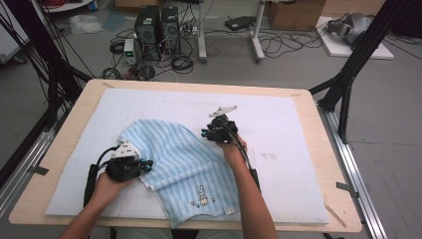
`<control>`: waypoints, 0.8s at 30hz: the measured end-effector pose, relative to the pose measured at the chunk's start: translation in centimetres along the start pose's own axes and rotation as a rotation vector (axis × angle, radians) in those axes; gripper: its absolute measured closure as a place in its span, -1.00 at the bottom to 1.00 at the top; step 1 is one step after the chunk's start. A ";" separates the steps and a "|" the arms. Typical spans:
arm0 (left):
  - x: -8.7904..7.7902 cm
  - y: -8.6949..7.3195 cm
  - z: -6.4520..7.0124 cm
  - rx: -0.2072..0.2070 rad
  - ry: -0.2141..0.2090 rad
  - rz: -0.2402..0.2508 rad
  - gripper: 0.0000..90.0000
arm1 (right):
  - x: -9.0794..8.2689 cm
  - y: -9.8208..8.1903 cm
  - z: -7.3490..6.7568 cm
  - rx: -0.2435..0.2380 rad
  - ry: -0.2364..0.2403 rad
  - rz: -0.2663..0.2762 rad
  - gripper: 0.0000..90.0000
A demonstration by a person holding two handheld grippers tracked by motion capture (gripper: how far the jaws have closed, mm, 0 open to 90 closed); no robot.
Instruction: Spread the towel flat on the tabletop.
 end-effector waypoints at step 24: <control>-0.5 -0.1 0.3 -0.011 -0.033 0.035 0.91 | 3.0 0.8 -1.5 -0.048 0.004 -0.127 0.95</control>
Point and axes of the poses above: each handheld gripper's, and its own axes: x roughly forward along the jaws, y roughly out of its top, z roughly to its right, the point moved 9 cm from there along x, roughly forward along the jaws, and after that the axes turned 10 degrees about -x, right-handed, at the moved point
